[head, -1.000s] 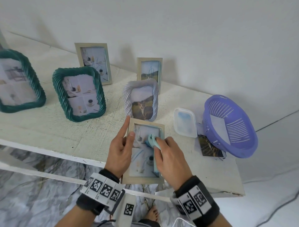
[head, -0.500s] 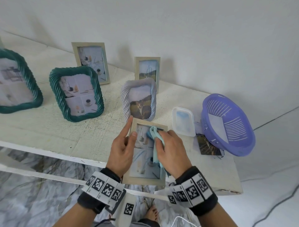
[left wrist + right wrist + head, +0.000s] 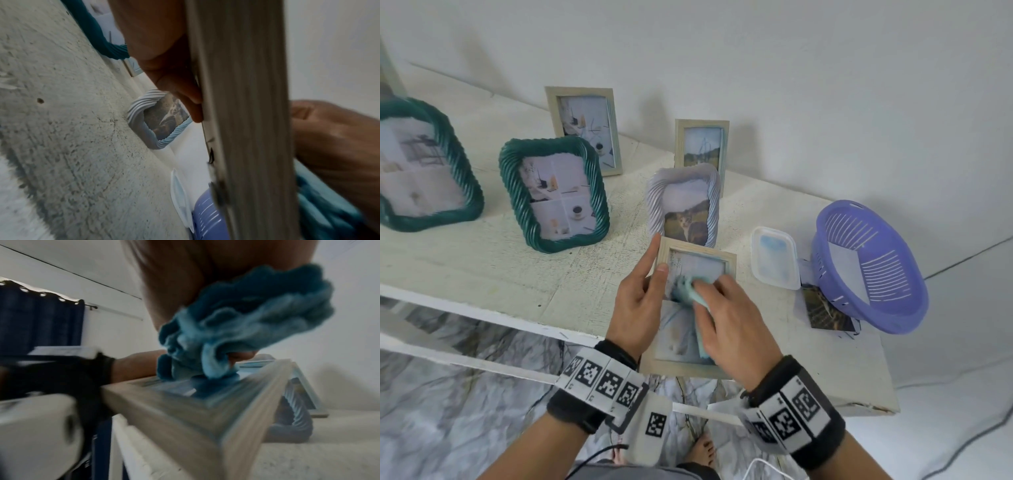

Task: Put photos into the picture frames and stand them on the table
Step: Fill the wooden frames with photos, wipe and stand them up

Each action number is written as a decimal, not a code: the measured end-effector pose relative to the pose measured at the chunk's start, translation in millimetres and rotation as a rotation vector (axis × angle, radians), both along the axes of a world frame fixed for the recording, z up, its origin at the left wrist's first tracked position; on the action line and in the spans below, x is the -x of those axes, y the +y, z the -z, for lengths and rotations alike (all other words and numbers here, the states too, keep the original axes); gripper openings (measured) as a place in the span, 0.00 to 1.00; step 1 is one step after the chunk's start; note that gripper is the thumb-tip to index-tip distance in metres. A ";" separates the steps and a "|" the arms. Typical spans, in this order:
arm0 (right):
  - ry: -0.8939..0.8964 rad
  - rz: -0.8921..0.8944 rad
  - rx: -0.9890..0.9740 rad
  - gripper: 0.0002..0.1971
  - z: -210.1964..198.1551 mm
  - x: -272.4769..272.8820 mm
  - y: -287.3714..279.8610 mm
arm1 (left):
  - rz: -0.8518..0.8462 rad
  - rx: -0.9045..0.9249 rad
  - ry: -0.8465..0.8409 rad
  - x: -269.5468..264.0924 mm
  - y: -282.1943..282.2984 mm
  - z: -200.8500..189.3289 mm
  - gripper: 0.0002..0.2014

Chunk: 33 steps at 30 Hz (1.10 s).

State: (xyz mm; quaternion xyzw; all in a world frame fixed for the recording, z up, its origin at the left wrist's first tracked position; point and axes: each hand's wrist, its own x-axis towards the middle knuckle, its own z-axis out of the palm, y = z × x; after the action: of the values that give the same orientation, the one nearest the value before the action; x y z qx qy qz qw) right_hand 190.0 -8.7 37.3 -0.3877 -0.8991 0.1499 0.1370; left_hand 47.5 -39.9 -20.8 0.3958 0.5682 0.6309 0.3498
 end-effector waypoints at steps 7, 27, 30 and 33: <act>-0.174 -0.350 0.058 0.13 -1.5 -22.7 -18.7 | 0.048 0.022 -0.210 3.5 -1.4 -4.2 0.23; -0.232 -0.269 -0.059 0.13 -23.2 -3.6 -4.5 | 0.001 0.067 -0.310 -0.7 -0.9 -7.1 0.21; -0.267 -0.423 0.026 0.14 -21.2 -12.7 -12.6 | -0.001 0.069 -0.281 0.0 -5.2 -4.0 0.21; -0.298 -0.361 -0.068 0.15 -22.4 -21.2 1.1 | 0.014 0.039 -0.226 -0.2 -8.5 -4.8 0.22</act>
State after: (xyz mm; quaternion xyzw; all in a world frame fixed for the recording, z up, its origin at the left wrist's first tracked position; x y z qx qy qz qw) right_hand 211.1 -7.6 59.8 -0.2338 -0.9687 0.0826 -0.0133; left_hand 47.7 -48.5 -16.0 0.3193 0.5346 0.6580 0.4235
